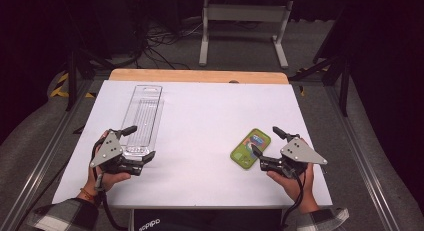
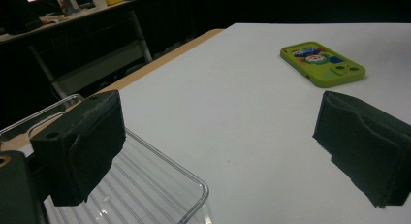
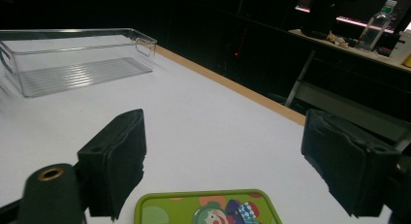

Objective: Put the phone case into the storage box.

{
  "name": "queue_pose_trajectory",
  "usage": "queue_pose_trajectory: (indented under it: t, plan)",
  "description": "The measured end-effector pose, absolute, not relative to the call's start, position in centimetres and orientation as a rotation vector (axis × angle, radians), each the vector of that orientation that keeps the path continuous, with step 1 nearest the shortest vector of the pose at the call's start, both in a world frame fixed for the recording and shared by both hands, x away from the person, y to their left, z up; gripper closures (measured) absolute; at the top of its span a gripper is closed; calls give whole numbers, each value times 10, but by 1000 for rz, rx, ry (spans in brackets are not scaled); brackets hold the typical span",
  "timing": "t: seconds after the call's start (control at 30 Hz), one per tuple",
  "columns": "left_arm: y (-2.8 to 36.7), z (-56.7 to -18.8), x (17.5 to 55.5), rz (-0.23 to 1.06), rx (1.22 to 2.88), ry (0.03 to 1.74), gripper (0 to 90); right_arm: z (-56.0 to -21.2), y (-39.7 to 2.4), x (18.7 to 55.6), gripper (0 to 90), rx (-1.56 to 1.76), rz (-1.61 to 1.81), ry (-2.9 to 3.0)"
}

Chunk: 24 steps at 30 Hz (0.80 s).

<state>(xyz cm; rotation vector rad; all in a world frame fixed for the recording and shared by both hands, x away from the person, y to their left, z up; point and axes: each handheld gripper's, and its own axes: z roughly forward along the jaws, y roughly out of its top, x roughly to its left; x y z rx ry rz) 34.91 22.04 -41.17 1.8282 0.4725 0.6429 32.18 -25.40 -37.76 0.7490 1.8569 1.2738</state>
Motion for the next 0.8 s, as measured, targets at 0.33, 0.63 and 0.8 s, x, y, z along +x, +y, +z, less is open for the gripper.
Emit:
queue_pose_trajectory:
  t: [0.33,0.63,0.8]
  plan:
    - [228,-418,342,616,1846,477,53,-381,-251,328,208,767,1255,1883]
    - [240,-420,335,635,1851,498,59,-376,-260,370,674,870,1173,1969]
    - [242,-420,330,643,1860,494,61,-380,-263,407,900,955,1130,2016]
